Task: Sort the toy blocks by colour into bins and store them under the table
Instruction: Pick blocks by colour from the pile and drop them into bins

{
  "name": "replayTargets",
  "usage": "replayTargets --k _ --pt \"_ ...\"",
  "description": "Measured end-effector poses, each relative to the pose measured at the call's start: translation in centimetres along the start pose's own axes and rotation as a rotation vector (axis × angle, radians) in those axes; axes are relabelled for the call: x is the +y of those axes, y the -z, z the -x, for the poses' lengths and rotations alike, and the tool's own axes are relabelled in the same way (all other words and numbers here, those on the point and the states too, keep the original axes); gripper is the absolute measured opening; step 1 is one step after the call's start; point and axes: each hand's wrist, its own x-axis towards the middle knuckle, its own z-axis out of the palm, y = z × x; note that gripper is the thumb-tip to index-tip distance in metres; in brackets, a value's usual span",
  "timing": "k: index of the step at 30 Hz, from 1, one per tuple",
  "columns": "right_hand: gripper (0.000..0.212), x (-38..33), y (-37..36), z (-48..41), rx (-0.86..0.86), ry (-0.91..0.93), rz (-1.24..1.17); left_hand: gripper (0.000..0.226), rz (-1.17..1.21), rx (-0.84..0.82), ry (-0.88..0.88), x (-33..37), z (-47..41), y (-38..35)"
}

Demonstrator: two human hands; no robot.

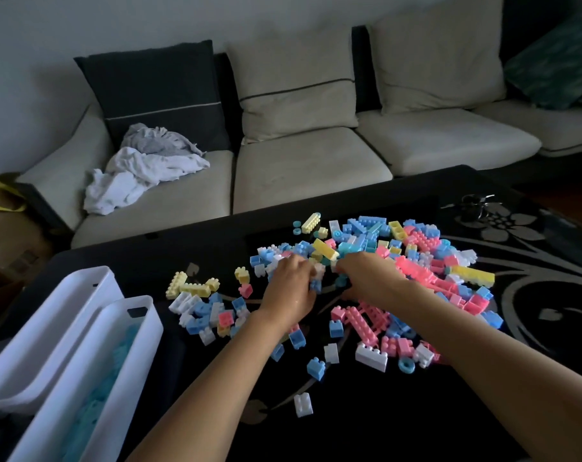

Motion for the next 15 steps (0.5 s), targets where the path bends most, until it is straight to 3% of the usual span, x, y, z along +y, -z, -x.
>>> replayTargets --k 3,6,8,11,15 --pt "0.012 -0.1 -0.3 -1.0 -0.035 0.025 0.071 0.038 -0.165 -0.171 0.124 -0.9 0.2 1.4" --pt "0.010 -0.1 -0.6 -1.1 -0.070 0.035 0.062 0.017 -0.249 -0.423 0.242 -1.4 0.3 3.3" --pt "0.013 0.0 -1.2 -0.8 -0.071 0.044 0.049 0.018 -0.222 -0.513 0.287 -1.7 0.3 4.1" --pt "0.026 0.0 -1.7 -0.2 -0.058 0.092 0.028 0.022 -0.135 -0.383 0.265 -1.7 -0.9 4.5" --pt "0.059 0.2 -1.6 0.6 -0.059 0.259 0.116 0.013 0.007 -0.176 0.170 -0.4 -3.7 3.7"
